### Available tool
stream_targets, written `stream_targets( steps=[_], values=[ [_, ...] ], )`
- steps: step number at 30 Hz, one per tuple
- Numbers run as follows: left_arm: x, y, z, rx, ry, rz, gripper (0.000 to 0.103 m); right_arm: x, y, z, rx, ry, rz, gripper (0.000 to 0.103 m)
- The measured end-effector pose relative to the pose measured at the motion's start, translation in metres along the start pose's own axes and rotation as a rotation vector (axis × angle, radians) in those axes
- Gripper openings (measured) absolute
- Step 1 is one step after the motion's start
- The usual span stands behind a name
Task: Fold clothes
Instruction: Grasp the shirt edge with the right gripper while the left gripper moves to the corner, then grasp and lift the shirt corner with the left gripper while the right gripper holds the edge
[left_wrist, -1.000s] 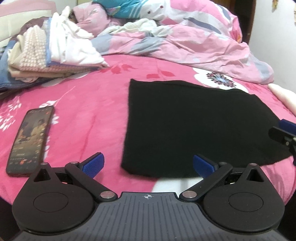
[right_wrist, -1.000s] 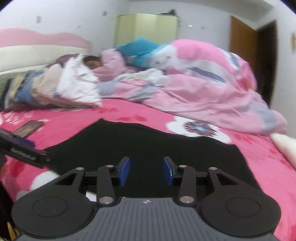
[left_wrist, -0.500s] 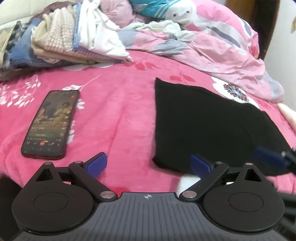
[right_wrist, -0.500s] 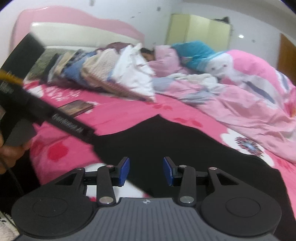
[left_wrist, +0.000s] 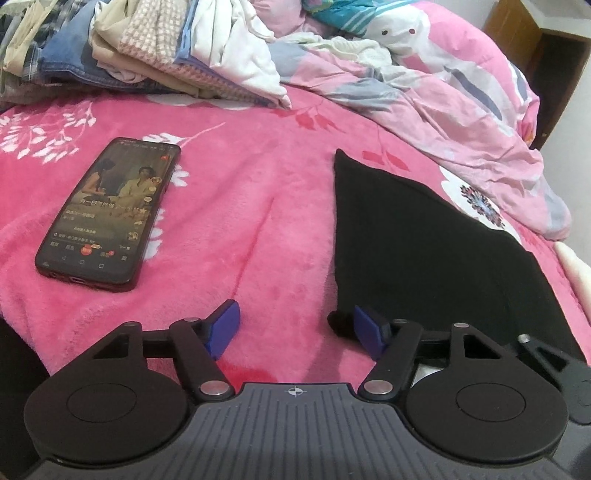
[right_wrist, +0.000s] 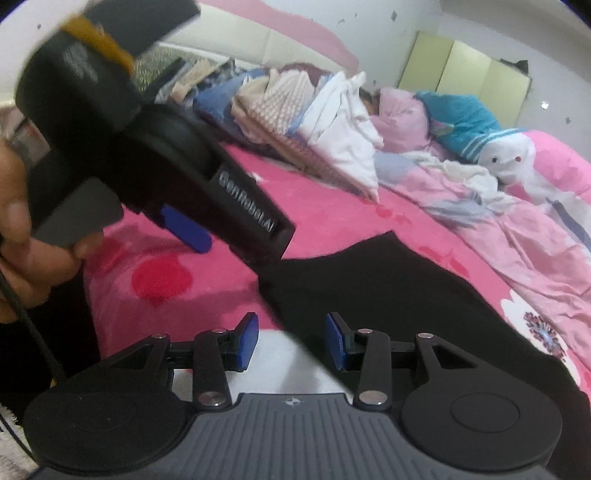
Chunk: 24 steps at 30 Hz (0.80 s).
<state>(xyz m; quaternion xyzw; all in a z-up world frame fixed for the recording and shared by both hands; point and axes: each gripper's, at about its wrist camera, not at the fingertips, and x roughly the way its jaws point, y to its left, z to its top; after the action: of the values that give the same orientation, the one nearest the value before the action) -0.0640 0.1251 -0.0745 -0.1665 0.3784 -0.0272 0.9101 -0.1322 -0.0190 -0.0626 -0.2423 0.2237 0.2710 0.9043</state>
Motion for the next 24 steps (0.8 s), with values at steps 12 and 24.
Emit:
stream_targets(
  steps=[12, 24],
  values=[
    [0.000, 0.005, 0.002, -0.038, -0.003, -0.023, 0.068, 0.015, 0.017, 0.001, -0.109, -0.008, -0.079, 0.040],
    [-0.013, 0.018, 0.016, -0.177, -0.077, -0.203, 0.070, 0.011, -0.043, 0.009, 0.311, -0.018, -0.046, 0.003]
  ],
)
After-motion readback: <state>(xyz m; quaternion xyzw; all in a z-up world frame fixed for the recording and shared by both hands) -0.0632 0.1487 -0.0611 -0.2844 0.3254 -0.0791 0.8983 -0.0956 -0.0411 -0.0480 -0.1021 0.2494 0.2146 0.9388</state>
